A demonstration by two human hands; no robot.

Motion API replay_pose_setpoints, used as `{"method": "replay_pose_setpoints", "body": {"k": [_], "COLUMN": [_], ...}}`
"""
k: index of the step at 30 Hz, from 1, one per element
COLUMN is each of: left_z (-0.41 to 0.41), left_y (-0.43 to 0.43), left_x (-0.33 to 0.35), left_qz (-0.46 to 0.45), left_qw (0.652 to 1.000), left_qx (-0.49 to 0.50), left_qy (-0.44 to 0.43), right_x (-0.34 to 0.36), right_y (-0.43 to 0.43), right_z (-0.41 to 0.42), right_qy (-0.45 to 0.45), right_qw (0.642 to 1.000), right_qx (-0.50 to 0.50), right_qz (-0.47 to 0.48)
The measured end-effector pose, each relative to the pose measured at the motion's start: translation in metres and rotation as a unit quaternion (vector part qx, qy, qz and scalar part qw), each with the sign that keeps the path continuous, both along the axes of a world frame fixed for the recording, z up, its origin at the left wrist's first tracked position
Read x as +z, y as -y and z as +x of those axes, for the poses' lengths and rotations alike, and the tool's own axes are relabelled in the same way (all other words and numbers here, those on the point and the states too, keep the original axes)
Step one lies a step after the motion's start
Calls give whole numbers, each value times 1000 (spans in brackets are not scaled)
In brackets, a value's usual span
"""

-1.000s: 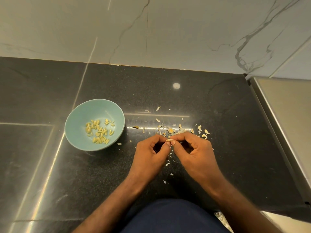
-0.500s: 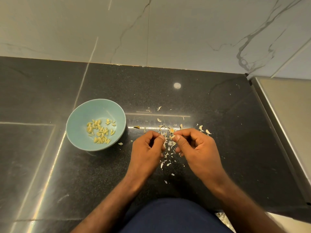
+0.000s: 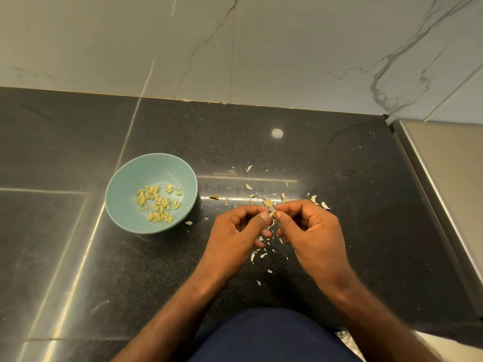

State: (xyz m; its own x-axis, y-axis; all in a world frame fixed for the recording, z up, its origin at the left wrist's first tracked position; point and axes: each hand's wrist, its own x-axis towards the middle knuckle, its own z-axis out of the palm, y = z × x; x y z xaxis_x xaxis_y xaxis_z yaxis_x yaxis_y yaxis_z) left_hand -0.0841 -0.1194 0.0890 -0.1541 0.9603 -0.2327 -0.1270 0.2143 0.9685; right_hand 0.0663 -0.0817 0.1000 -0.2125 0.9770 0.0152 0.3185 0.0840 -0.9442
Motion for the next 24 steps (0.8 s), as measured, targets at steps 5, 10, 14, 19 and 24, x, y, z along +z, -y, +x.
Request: {"method": "replay_pose_setpoints", "body": {"k": [5,10,14,19,24], "left_z": [-1,0,-3,-5,-4], "left_y": [1,2,2,3,3], "left_x": [-6,-7,-11,-17,-22], "left_qz": [-5,-22,-57,-97,-63], "left_qw": [999,999,993,990,991], "left_qx": [-5,22,41,18,36], "left_qy": [-35,8,90,96,-112], "right_x": [-2,-7,-15,-20,-27], "right_y": [7,11,9,9,4], "right_z": [-1,-4,-2,1,5], "right_qy": [4,-10,13,24,35], "right_qw": [1000,1000,998,994,994], "right_qx": [22,14,33,62,15], "right_qz": [-4,-21,-55,-91,-106]}}
